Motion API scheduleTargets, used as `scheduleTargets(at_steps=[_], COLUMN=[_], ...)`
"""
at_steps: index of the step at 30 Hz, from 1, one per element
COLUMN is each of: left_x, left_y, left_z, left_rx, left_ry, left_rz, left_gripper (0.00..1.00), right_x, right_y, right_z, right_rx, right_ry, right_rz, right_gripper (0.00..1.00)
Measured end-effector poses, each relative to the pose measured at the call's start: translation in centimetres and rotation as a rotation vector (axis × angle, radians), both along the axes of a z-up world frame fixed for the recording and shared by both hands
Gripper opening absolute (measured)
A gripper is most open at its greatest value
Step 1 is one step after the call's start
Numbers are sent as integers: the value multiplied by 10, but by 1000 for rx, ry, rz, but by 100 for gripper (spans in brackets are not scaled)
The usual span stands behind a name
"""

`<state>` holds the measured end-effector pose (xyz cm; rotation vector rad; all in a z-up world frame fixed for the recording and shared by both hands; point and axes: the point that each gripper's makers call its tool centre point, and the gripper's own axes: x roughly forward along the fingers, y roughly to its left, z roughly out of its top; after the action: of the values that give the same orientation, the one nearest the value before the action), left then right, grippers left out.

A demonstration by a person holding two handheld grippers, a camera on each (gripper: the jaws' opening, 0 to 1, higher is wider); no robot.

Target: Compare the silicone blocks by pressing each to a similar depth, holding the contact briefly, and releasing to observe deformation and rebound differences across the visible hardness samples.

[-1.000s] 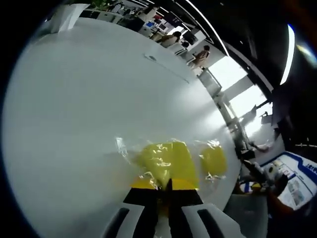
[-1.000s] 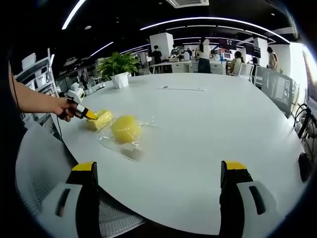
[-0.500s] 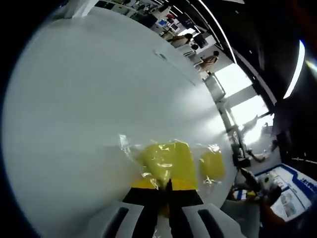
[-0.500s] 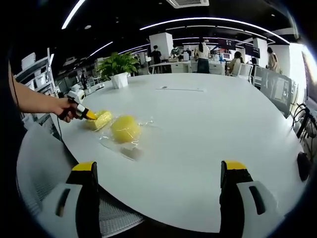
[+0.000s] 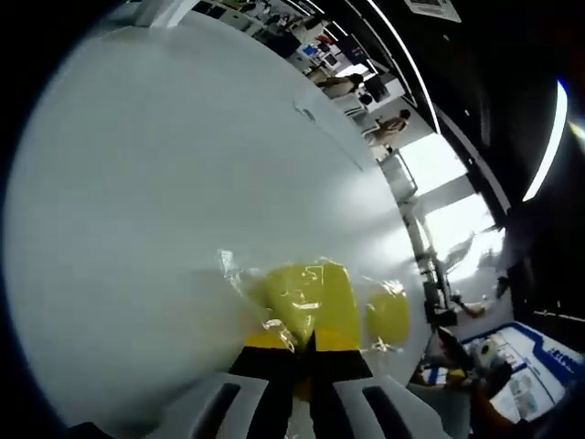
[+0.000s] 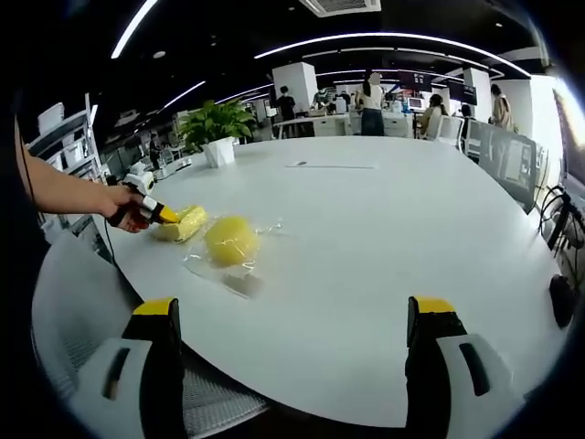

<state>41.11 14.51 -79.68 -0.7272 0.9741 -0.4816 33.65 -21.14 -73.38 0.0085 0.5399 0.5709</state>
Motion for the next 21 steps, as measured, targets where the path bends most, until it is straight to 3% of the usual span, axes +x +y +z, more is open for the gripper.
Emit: scheduleTargets(at_steps=[3, 4, 10, 12, 15, 17, 18, 21], left_x=[-1, -1, 0, 3, 2, 3, 7, 8], left_y=[-4, -4, -4, -6, -7, -6, -6, -5], left_z=[6, 7, 11, 16, 23, 28, 36, 49], left_rx=[23, 48, 72, 73, 90, 90, 83, 84], left_ry=[-39, -79, -139, -205, -253, -283, -337, -401], left_rz=[-27, -53, -54, -68, -79, -73, -65, -67], left_gripper=[0, 0, 0, 0, 0, 0, 0, 0], right_x=[0, 0, -1, -1, 2, 6, 7, 8], right_y=[0, 0, 3, 4, 5, 5, 6, 7], right_z=[1, 1, 0, 1, 7, 13, 17, 22], right_rx=[16, 19, 29, 37, 51, 41, 32, 32], right_ry=[4, 5, 8, 11, -6, -51, -74, -80], right_rz=[-10, -12, -11, -9, -12, -8, 1, 3], right_gripper=[96, 96, 96, 96, 96, 96, 96, 96])
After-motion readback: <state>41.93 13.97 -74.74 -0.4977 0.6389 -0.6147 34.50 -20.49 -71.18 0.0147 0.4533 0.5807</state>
